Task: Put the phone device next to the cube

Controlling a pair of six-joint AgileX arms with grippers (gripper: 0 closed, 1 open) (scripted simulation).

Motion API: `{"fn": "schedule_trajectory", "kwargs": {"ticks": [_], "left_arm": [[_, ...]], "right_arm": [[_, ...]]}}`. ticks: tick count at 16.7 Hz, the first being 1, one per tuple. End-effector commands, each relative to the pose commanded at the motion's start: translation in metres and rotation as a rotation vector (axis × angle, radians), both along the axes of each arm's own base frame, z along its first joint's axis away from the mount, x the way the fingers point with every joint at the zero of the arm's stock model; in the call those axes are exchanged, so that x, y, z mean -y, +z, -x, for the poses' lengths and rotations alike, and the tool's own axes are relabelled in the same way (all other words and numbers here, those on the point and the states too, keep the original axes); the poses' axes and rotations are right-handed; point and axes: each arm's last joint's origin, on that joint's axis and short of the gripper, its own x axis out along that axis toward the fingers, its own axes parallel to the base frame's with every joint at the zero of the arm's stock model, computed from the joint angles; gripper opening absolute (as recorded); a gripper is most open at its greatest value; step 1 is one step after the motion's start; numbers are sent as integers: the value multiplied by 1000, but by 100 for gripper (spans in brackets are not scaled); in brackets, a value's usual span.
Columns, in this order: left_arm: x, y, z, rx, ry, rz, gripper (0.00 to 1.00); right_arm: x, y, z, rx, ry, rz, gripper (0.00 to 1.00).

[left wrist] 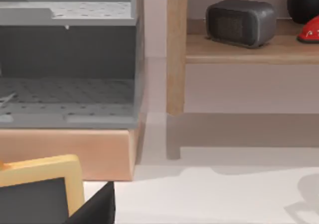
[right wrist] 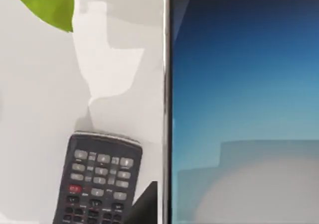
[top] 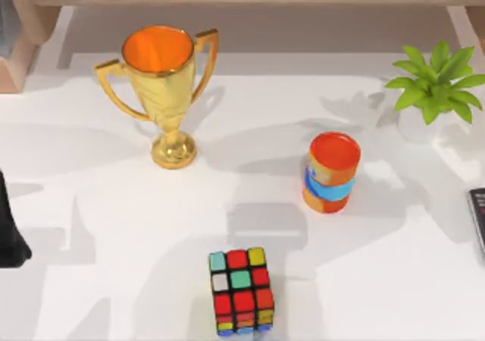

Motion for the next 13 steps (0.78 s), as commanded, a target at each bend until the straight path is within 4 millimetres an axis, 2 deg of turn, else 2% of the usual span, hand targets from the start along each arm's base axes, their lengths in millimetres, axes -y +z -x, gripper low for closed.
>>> {"fn": "schedule_trajectory", "kwargs": {"ticks": [5, 9, 13], "left_arm": [[0, 0, 0, 0, 0, 0, 100], [0, 0, 0, 0, 0, 0, 100], [0, 0, 0, 0, 0, 0, 100]], "right_arm": [[-74, 6, 24, -49, -87, -101, 0], [-124, -11, 50, -160, -153, -132, 0], [-165, -34, 78, -261, -215, -107, 0]]}}
